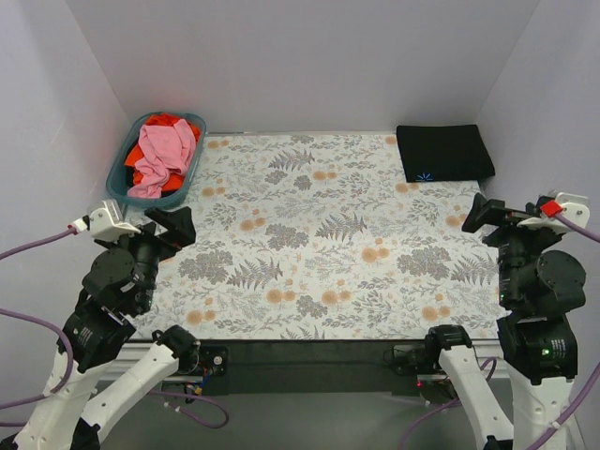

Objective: Fold and stack the t-shirts
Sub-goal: Reset both grippers

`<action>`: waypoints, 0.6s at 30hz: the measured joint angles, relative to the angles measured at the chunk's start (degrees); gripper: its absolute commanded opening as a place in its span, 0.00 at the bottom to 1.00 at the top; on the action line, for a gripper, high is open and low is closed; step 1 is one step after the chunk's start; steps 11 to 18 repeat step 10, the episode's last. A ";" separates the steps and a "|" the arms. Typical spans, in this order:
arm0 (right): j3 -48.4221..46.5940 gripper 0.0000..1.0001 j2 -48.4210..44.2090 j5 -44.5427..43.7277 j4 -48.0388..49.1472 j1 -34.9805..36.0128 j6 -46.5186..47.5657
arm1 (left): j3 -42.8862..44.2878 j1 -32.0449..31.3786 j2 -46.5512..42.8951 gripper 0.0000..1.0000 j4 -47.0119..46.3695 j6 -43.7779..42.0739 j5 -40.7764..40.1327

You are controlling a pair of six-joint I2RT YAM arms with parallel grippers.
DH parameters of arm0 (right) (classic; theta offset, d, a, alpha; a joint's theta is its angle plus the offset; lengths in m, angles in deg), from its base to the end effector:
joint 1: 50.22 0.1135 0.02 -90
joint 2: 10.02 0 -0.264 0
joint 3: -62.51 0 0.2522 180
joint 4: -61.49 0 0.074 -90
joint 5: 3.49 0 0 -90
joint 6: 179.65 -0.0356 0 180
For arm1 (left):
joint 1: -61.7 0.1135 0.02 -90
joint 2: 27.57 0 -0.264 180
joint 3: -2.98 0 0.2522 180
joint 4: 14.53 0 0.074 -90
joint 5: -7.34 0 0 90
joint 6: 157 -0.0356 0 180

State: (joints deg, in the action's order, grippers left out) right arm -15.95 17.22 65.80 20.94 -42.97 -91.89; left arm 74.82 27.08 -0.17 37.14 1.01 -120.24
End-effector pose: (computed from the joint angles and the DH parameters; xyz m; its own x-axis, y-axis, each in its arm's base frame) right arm 0.0499 -0.0063 0.4508 0.1924 0.0613 -0.9794 0.2193 0.9701 0.1038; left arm 0.0675 -0.0202 0.3987 0.0054 -0.8967 -0.4426 -0.1139 0.4392 -0.8911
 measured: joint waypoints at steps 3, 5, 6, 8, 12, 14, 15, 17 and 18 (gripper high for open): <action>4.85 0.98 -3.48 0.26 -1.79 0.09 -0.17 | -1.29 0.00 -2.95 0.98 1.68 0.09 -0.22; 6.86 0.98 -4.48 0.76 -2.82 0.31 -0.15 | -1.99 0.00 -4.37 0.98 2.43 0.28 -0.68; 7.34 0.98 -4.70 0.98 -3.15 0.42 -0.15 | -2.25 0.00 -4.81 0.98 2.47 0.39 -0.90; 8.11 0.98 -5.01 1.49 -3.39 0.81 -0.09 | -2.49 0.00 -5.09 0.98 2.62 0.44 -1.27; 8.35 0.98 -5.14 1.66 -3.39 1.31 0.11 | -2.82 0.00 -5.07 0.98 2.64 0.46 -1.77; 8.35 0.98 -5.14 1.66 -3.39 1.31 0.11 | -2.82 0.00 -5.07 0.98 2.64 0.46 -1.77; 8.35 0.98 -5.14 1.66 -3.39 1.31 0.11 | -2.82 0.00 -5.07 0.98 2.64 0.46 -1.77; 8.35 0.98 -5.14 1.66 -3.39 1.31 0.11 | -2.82 0.00 -5.07 0.98 2.64 0.46 -1.77; 8.35 0.98 -5.14 1.66 -3.39 1.31 0.11 | -2.82 0.00 -5.07 0.98 2.64 0.46 -1.77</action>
